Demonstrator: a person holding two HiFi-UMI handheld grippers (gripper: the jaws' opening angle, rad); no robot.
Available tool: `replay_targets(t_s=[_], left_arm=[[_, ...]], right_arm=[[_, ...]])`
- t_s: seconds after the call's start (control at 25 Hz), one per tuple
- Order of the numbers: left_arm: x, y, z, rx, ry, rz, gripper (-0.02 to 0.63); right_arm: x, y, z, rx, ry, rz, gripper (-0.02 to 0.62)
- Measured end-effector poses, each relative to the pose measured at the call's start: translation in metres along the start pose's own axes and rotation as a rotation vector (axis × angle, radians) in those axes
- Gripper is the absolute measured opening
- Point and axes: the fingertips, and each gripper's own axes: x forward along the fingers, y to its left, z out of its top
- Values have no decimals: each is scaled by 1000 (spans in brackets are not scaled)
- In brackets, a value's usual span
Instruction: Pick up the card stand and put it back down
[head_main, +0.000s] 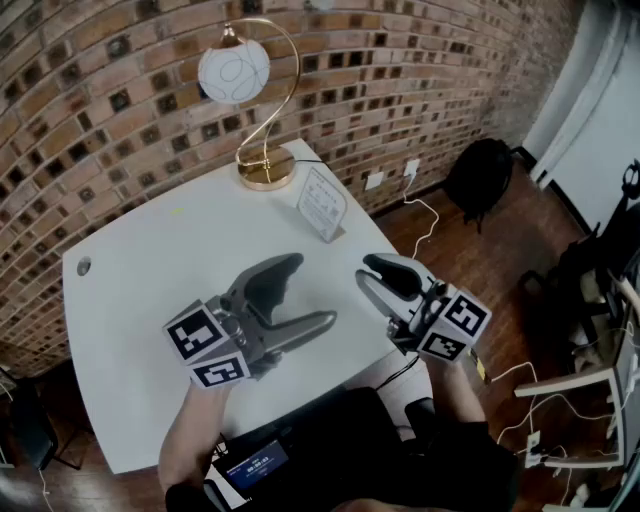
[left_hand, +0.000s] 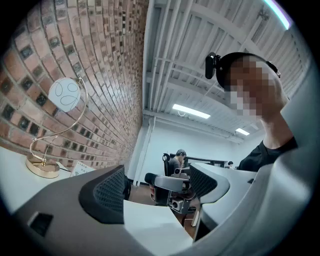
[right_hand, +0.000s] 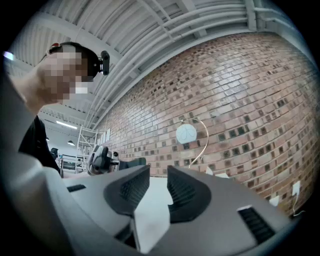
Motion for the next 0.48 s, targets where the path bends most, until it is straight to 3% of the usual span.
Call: replay_targets(t_s=[0.48], left_arm=[[12, 32, -17, -30, 29, 19, 397]], right_arm=[[16, -37, -15, 47, 87, -40, 151]])
